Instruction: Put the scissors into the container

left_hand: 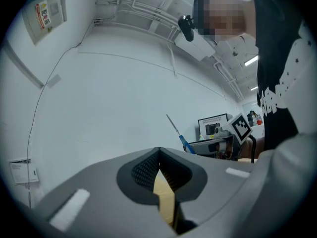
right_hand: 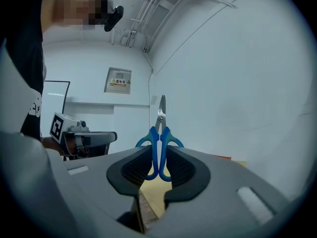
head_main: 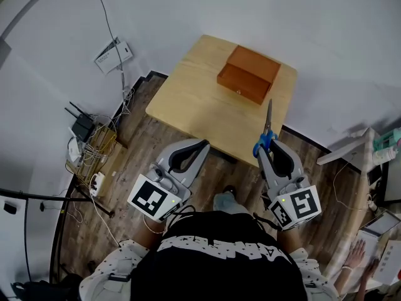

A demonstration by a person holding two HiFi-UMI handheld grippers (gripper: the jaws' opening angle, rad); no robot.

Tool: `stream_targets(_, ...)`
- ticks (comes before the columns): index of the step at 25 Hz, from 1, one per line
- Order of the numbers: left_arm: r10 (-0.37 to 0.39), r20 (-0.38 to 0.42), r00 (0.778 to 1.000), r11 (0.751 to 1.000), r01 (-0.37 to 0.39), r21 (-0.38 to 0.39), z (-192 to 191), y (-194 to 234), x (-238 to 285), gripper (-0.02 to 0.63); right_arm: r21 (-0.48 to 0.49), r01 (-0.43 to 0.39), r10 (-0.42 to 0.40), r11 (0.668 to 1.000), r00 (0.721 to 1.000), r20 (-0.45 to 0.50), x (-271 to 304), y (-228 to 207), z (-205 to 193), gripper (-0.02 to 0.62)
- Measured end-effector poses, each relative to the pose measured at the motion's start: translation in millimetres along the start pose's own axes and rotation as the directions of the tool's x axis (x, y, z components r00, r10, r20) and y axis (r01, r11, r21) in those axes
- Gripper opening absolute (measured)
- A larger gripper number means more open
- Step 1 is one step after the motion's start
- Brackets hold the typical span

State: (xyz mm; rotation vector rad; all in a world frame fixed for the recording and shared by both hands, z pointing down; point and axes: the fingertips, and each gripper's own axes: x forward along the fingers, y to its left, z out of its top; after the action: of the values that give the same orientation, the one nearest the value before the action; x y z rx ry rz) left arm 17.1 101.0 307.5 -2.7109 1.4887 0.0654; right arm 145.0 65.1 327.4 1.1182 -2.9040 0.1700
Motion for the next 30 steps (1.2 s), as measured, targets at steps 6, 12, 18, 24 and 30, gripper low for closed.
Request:
stream_targets(6,0.029,-0.004,1.0,1.0,-0.029,-0.008,2,13,6,0.002,-0.002,-0.016,0.016,1.0,1.0,-0.001,13,-6,4,0.104)
stream_targets(12,0.049,-0.001,0.999,0.999,-0.049,-0.001,2,22,17,0.002,-0.021,-0.048,0.048,0.999,0.999,0.002,27,-11,8,0.104)
stream_targets(18,0.063,0.0,0.998,0.998,-0.063,0.0,1,27,33,0.002,-0.027,-0.067,0.067,0.997,0.998,-0.003,39,-27,11,0.104)
stream_targets(24,0.088,0.002,0.996,0.996,-0.088,0.008,-1,35,46,0.002,-0.028,-0.091,0.091,0.995,0.996,0.002,51,-40,11,0.104)
stream_targets(30,0.093,-0.004,0.996,0.996,-0.093,0.005,-4,42,62,0.002,-0.028,-0.095,0.095,0.995,0.995,-0.003,59,-54,10,0.104)
